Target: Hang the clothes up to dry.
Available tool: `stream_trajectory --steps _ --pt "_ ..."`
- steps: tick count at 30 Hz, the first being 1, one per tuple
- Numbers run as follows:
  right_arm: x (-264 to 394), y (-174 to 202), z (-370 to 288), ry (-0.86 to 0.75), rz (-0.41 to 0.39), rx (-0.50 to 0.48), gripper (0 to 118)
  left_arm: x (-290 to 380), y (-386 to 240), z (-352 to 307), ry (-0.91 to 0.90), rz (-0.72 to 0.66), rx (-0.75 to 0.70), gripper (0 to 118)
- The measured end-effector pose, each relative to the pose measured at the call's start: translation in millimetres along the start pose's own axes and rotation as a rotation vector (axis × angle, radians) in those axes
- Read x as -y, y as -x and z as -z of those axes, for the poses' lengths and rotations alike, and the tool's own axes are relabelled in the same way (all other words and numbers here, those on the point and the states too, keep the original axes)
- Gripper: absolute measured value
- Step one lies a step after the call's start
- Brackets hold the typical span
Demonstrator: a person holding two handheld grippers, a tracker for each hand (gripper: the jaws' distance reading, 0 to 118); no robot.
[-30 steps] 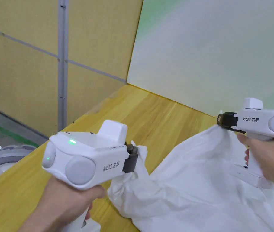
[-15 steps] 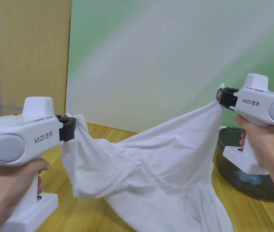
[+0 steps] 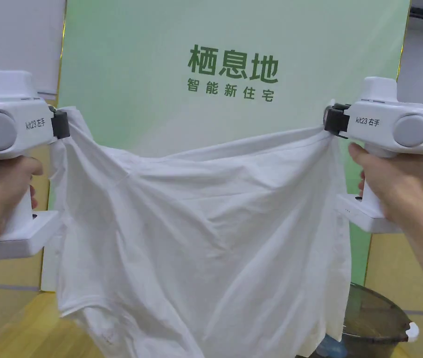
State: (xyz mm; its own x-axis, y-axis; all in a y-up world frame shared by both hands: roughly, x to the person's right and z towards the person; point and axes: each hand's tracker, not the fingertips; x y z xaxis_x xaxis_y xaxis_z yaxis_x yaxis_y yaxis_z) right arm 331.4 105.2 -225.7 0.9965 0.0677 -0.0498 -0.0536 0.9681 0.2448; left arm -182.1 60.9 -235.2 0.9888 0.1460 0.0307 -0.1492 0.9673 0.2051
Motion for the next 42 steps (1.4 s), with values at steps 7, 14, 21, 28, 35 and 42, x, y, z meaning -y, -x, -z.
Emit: stream_trajectory --steps 7,14,21,28,35,42 --pt "-89.4 16.3 -17.0 -0.14 -0.039 0.057 8 -76.7 -18.4 0.2 -0.181 0.112 -0.079 2" --pt "-146.4 30.0 -35.5 -0.217 -0.062 0.102 8 -136.3 -22.1 -5.1 -0.27 0.085 -0.079 2" --pt "-150.2 35.0 -37.6 -0.216 -0.069 0.087 8 -138.7 -10.9 -15.8 -0.271 0.074 -0.088 2" --pt "-129.5 52.9 -5.1 -0.17 -0.089 0.076 8 -118.5 -8.4 3.5 -0.234 0.093 -0.108 2" --pt "-125.7 58.2 78.3 -0.114 -0.098 0.117 8 -123.5 4.0 83.0 -0.221 0.096 -0.145 2" --pt "-134.0 64.3 162.7 -0.098 -0.067 0.138 8 -136.2 3.1 167.4 -0.224 0.205 -0.183 2"
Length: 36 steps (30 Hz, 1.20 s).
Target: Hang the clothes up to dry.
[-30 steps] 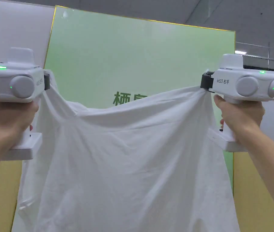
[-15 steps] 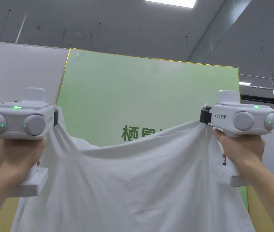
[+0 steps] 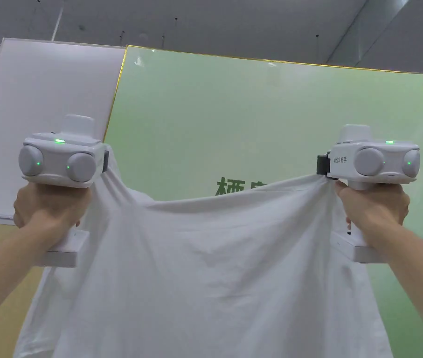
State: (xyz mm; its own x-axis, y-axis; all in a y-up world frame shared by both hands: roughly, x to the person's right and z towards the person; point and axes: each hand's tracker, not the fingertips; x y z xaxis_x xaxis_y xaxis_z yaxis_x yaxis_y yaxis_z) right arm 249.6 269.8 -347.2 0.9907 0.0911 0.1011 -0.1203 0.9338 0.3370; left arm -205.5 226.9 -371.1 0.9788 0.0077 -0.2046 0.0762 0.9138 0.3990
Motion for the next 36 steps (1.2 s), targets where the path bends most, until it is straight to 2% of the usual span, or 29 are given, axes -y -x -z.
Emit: stream_trajectory --steps 1,4,7,8,11,13,14,15,17,19,21,23,26,29,31,33,36 --pt "1.9 2.9 15.0 -0.012 0.02 0.0 8 2.1 -2.4 12.2 0.002 0.009 0.004 2" --pt "6.6 15.1 59.1 0.004 -0.002 0.018 8 9.6 -9.2 45.7 -0.041 -0.01 0.045 2" --pt "20.3 17.8 88.5 0.019 -0.018 0.04 8 8.5 -23.2 80.5 0.038 0.129 0.024 2" --pt "26.2 17.6 94.8 0.02 -0.013 0.054 8 13.5 -23.6 83.7 0.013 0.091 0.025 2" --pt "40.0 12.6 117.5 0.024 -0.005 0.082 8 21.8 -31.0 89.9 -0.074 0.114 0.026 2" --pt "52.3 14.0 126.6 0.036 -0.015 0.097 8 27.8 -32.3 100.1 -0.035 0.12 0.022 2" --pt "57.8 13.6 129.0 0.043 -0.018 0.09 8 29.0 -33.6 104.0 0.006 0.118 -0.005 2" --pt "64.5 14.3 130.3 0.059 -0.025 0.08 8 38.8 -29.0 103.6 0.013 0.055 0.015 2" --pt "74.2 17.6 136.0 0.107 -0.048 0.078 8 46.6 -28.3 106.7 0.019 0.065 0.046 2" --pt "87.5 18.7 135.9 0.072 -0.045 0.062 8 60.5 -33.9 105.6 0.017 0.088 -0.006 2" --pt "100.4 21.6 140.9 0.083 -0.055 0.07 8 77.3 -39.7 103.0 0.006 0.114 0.018 2" --pt "115.6 22.1 142.8 0.112 -0.054 0.031 8 91.3 -45.2 97.7 0.026 0.14 0.001 2" --pt "141.5 27.0 128.5 0.108 -0.044 0.002 8 106.7 -42.4 87.2 0.036 0.13 0.016 2" --pt "163.8 28.6 102.9 0.095 -0.047 -0.077 8 124.9 -41.2 57.3 0.018 0.154 0.007 2" --pt "179.8 25.0 79.5 0.097 -0.037 -0.069 8 135.7 -34.5 32.0 0.026 0.16 0.047 2" --pt "193.4 25.1 56.0 0.1 -0.076 -0.083 8 148.0 -33.6 4.8 0.028 0.16 0.044 2" --pt "215.7 18.3 11.0 0.139 -0.035 -0.141 8 171.6 -24.1 -46.2 0.071 0.138 0.08 2"
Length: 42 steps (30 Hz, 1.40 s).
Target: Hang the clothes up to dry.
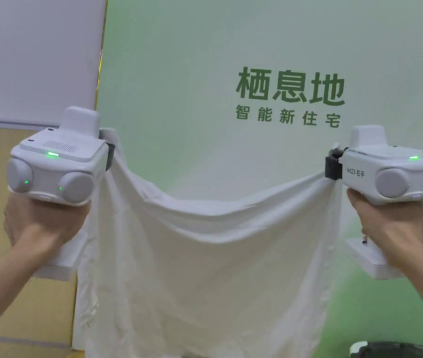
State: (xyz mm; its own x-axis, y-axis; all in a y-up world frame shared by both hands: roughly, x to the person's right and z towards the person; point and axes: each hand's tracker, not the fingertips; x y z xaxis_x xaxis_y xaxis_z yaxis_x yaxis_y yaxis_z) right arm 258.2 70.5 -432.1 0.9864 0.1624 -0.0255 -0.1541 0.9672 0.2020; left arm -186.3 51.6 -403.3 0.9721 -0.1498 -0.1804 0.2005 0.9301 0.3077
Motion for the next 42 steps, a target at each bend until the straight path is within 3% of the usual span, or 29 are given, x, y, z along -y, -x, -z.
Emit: stream_trajectory --steps 3,4,7,9,10,12,15,17,19,23,28,30,32,34,36,39,42 --pt "34.3 1.6 -49.9 0.038 0.035 -0.025 8 23.0 2.4 -59.0 0.033 -0.123 0.013 2" --pt "47.1 3.8 -68.0 0.027 0.034 -0.024 8 29.3 -2.9 -82.0 0.068 -0.125 -0.011 2" --pt "75.9 7.9 -123.4 0.052 0.076 -0.071 8 48.1 -8.0 -140.6 0.092 -0.073 0.102 2" --pt "92.7 12.6 -160.4 0.059 0.084 -0.073 8 62.0 -11.6 -182.8 0.134 -0.126 0.061 2" --pt "101.9 13.4 -176.7 0.064 0.091 -0.117 8 69.4 -9.9 -203.1 0.158 -0.151 0.114 2" --pt "119.4 17.9 -207.8 0.086 0.053 -0.103 8 82.1 -16.6 -243.2 0.165 -0.092 0.131 2" --pt "148.5 14.7 -251.9 0.132 0.121 -0.137 8 107.8 -23.9 -305.6 0.177 -0.097 0.172 2" --pt "168.4 16.2 -278.6 0.164 0.108 -0.125 8 122.3 -30.9 -335.3 0.241 -0.09 0.197 2" --pt "191.0 16.2 -304.2 0.214 0.115 -0.128 8 142.4 -34.6 -362.1 0.307 -0.182 0.223 2" --pt "232.7 17.4 -344.8 0.371 0.128 -0.171 8 173.6 -49.9 -403.3 0.465 -0.279 0.31 2" --pt "268.4 16.5 -386.8 0.548 0.1 -0.289 9 196.1 -68.3 -442.6 0.565 -0.244 0.413 2" --pt "278.6 14.9 -391.6 0.674 0.078 -0.24 9 200.2 -76.0 -444.6 0.657 -0.182 0.489 2" --pt "287.8 9.6 -396.8 0.753 0.098 -0.306 9 207.0 -84.0 -450.9 0.783 -0.145 0.557 2" --pt "293.9 9.2 -403.5 0.81 0.087 -0.323 9 216.8 -86.2 -459.7 0.804 -0.206 0.602 2" --pt "298.6 15.0 -409.1 0.867 0.008 -0.321 9 226.0 -93.6 -464.3 0.866 -0.156 0.613 2" --pt "309.6 18.9 -408.0 0.968 -0.018 -0.318 9 237.3 -99.7 -469.7 0.897 -0.102 0.618 2" --pt "322.3 18.7 -407.0 1.02 0.046 -0.305 9 242.9 -100.1 -464.3 0.921 -0.16 0.619 2"
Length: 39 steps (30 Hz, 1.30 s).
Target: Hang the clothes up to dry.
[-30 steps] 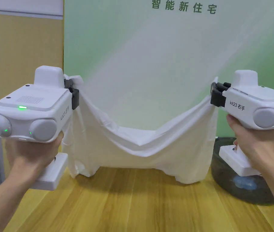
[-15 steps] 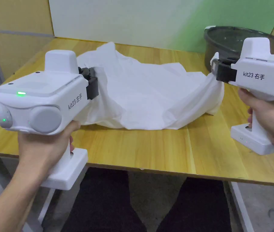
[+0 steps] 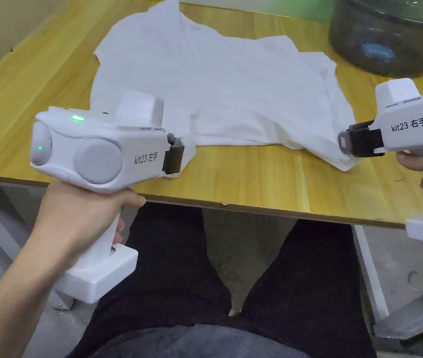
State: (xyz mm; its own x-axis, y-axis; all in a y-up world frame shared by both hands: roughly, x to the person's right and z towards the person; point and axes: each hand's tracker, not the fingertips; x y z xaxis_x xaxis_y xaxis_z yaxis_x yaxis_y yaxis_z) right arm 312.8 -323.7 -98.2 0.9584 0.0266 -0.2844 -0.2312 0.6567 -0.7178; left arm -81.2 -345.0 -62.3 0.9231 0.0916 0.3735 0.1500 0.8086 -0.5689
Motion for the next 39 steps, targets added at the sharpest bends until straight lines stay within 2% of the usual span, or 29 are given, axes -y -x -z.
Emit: stream_trajectory --steps 3,4,5,6,7,8,9,10,13,14,15,16,17,18,19,20,21,23,25,27,29,33,34,35,36,37,38,39 --pt "4.1 4.3 8.9 0.034 -0.059 0.023 10 1.7 2.1 6.6 0.032 -0.01 0.004 2" --pt "3.7 2.8 9.7 0.04 -0.048 0.009 15 1.6 3.9 8.6 0.049 -0.014 0.003 6" --pt "3.6 1.4 8.9 0.035 -0.036 0.004 31 2.7 5.7 12.9 0.101 -0.024 0.042 21" --pt "5.2 -4.1 7.1 -0.001 0.004 -0.027 55 0.6 10.7 13.8 0.112 -0.04 0.08 52" --pt "3.7 -8.8 3.1 -0.011 0.004 -0.028 92 -1.9 16.3 7.4 0.059 -0.093 0.068 95" --pt "0.1 -12.1 -2.3 -0.033 -0.014 -0.032 112 -7.2 19.5 0.4 0.056 -0.133 0.048 115" --pt "-7.1 -14.0 -9.9 -0.065 -0.043 -0.031 118 -17.0 21.7 -8.0 0.038 -0.071 0.028 117" --pt "-13.3 -15.1 -20.9 -0.135 -0.039 -0.052 118 -29.3 21.4 -20.9 -0.042 -0.014 0.016 117" --pt "-47.3 -18.5 -43.3 -0.379 0.019 -0.105 118 -72.9 37.5 -34.2 -0.129 -0.006 -0.064 117" --pt "-57.9 -16.7 -47.3 -0.433 0.041 -0.096 118 -86.3 43.2 -33.9 -0.178 -0.021 -0.053 117" --pt "-72.7 -13.3 -50.1 -0.487 0.096 -0.065 117 -100.3 49.0 -29.0 -0.217 -0.037 -0.065 117" --pt "-83.9 -8.8 -50.5 -0.528 0.118 -0.039 111 -112.9 53.7 -22.6 -0.248 -0.048 -0.08 112" --pt "-92.7 -4.5 -49.1 -0.555 0.109 -0.042 101 -121.9 54.1 -15.3 -0.275 -0.066 -0.099 99" --pt "-101.4 -0.1 -43.7 -0.597 0.095 -0.041 77 -129.5 55.7 -12.1 -0.312 -0.094 -0.153 69" --pt "-106.0 4.7 -39.1 -0.634 0.093 -0.038 18 -135.0 55.9 -9.9 -0.372 -0.108 -0.224 7" --pt "-110.0 7.9 -34.5 -0.655 0.099 -0.046 7 -138.6 54.9 -8.5 -0.426 -0.098 -0.259 0" --pt "-114.6 9.9 -26.4 -0.634 0.118 -0.064 7 -144.2 55.8 -2.6 -0.412 -0.076 -0.311 0" --pt "-117.3 14.2 -9.0 -0.589 0.142 -0.106 7 -131.5 61.2 19.4 -0.411 -0.064 -0.244 0" --pt "-120.6 18.1 6.7 -0.533 0.11 -0.112 7 -152.0 67.4 22.1 -0.345 -0.067 -0.196 0" --pt "-126.7 17.7 19.0 -0.476 0.039 -0.063 6 -149.6 66.4 34.4 -0.33 -0.022 -0.23 0" --pt "-135.7 9.4 34.5 -0.397 0.056 -0.036 6 -162.2 67.1 41.8 -0.3 0.021 -0.263 0" --pt "-166.0 -26.1 76.5 -0.273 0.134 -0.007 7 -176.7 74.5 71.8 -0.269 -0.021 -0.182 0" --pt "-178.1 -39.7 89.4 -0.232 0.169 0.029 14 -178.7 74.1 79.6 -0.257 -0.015 -0.187 0" --pt "-186.9 -51.6 102.6 -0.206 0.187 0.07 37 -179.7 73.5 85.6 -0.264 -0.002 -0.175 0" --pt "-195.0 -65.3 117.3 -0.193 0.235 0.095 70 -181.0 72.6 93.1 -0.263 0.01 -0.168 0" --pt "-201.4 -78.9 133.5 -0.179 0.255 0.148 108 -185.3 71.9 100.9 -0.251 0.021 -0.167 0" --pt "-207.1 -88.9 145.5 -0.144 0.278 0.192 118 -187.1 73.3 108.5 -0.247 0.024 -0.163 0" --pt "-211.3 -97.9 159.7 -0.081 0.289 0.218 117 -189.3 74.9 117.0 -0.248 0.029 -0.163 0"
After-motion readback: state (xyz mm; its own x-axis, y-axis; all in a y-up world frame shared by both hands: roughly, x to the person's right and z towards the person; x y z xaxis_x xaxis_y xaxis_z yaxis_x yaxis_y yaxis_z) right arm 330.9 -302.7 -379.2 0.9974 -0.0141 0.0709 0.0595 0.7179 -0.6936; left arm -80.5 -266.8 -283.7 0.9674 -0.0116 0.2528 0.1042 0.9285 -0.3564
